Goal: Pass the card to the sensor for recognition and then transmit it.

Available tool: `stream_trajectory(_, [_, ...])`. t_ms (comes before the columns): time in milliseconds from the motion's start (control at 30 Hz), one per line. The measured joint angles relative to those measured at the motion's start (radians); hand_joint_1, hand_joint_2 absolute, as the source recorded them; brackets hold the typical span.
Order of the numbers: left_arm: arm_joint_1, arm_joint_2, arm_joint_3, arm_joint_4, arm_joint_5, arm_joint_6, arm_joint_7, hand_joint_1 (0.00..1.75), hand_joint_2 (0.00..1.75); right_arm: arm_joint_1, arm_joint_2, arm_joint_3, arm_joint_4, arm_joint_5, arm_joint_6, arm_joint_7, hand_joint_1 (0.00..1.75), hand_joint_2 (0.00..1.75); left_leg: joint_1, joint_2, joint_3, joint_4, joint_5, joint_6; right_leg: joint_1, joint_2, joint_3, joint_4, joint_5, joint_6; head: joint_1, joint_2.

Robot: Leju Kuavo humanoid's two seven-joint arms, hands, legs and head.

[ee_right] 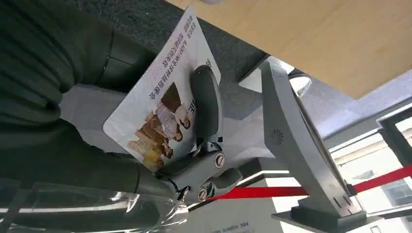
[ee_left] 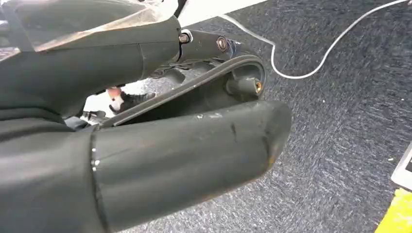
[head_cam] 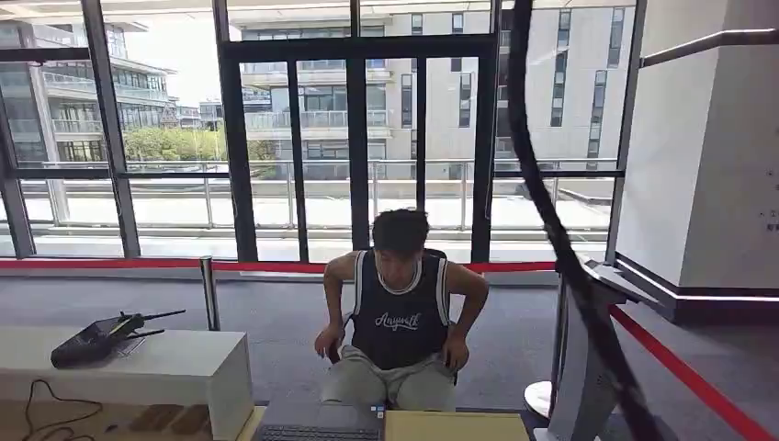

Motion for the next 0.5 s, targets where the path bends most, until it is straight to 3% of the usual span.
stream_trajectory(500, [0.003,0.006,0.03,0.002,0.029,0.012,0.003,0.0,0.0,0.008,0.015,0.011,0.048,0.01,0.024,-0.004,1.75,1.75,0.0,0.0,-0.001,0.0,0.0,0.0,0.0,0.0,0.0,0.0,0.0,0.0,0.0,0.0])
